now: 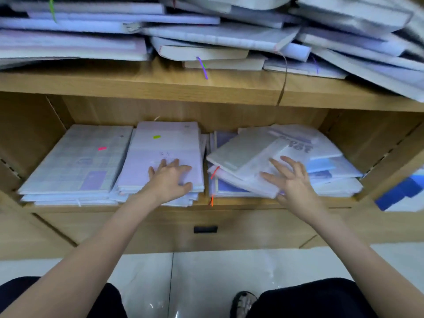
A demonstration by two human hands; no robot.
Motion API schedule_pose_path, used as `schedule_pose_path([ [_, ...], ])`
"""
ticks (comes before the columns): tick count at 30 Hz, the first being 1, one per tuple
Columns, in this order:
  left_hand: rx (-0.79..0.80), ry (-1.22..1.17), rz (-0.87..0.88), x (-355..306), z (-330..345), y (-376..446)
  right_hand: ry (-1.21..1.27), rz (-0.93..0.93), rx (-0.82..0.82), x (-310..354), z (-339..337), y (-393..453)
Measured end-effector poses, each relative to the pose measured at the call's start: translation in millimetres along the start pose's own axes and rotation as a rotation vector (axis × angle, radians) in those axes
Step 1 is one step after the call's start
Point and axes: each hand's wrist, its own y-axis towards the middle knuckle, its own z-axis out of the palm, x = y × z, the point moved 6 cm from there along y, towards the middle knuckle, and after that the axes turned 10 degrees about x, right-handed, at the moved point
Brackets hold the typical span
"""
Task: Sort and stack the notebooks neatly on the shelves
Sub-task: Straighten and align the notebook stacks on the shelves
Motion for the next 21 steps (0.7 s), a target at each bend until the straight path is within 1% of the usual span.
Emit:
schedule_pose_path([
  [1,-0.078,-0.041,0.054,-10.5,-2.1,-3.4,0.076,0.15,-0.027,-16.3,6.6,-15.6],
  [2,-0.174,-0.071,0.145,-25.9,-3.0,-7.3,0.231,0.315,-0.065,-30.5,12.0,-28.8],
  [3,-0.248,-0.067,0.265,-44.3,-1.7,-10.0,0.476,0.476,-0.101,-41.3,17.5,-39.8],
  [4,-0.281,-0.044,0.375,-62.8,4.5,-10.9,0.793,0.617,-0.138,-47.1,23.3,-47.7],
  [5,-0.265,-0.005,0.456,-80.7,13.7,-9.9,1.136,0.723,-0.187,-46.6,26.9,-51.9],
  [6,-0.197,0.039,0.49,-96.3,23.2,-9.4,1.445,0.815,-0.255,-44.9,28.8,-53.8],
  [7,-0.134,0.061,0.488,-106.1,32.2,-7.6,1.671,0.865,-0.305,-42.1,27.3,-53.4],
  [8,-0.053,0.062,0.449,-109.5,41.6,-2.8,1.772,0.884,-0.304,-39.3,24.3,-50.0],
  [9,-0.001,0.076,0.402,-110.1,46.8,0.9,1.792,0.886,-0.242,-33.4,19.2,-45.2],
  [11,0.06,0.115,0.354,-115.7,49.5,0.4,1.673,0.873,-0.082,-24.5,16.3,-35.7],
  [12,0.091,0.126,0.35,-118.8,50.8,-1.2,1.597,0.875,-0.061,-22.0,16.3,-31.7],
  [15,0.13,0.124,0.357,-120.1,43.1,-3.5,1.463,0.84,-0.144,-20.1,3.7,-20.3],
  [18,0.129,0.06,0.357,-112.8,33.8,-2.5,1.28,0.772,-0.191,-35.4,-31.3,-21.4],
  [21,0.192,0.157,0.301,-108.1,39.6,5.7,1.092,0.702,-0.249,-57.8,-79.0,-39.7],
])
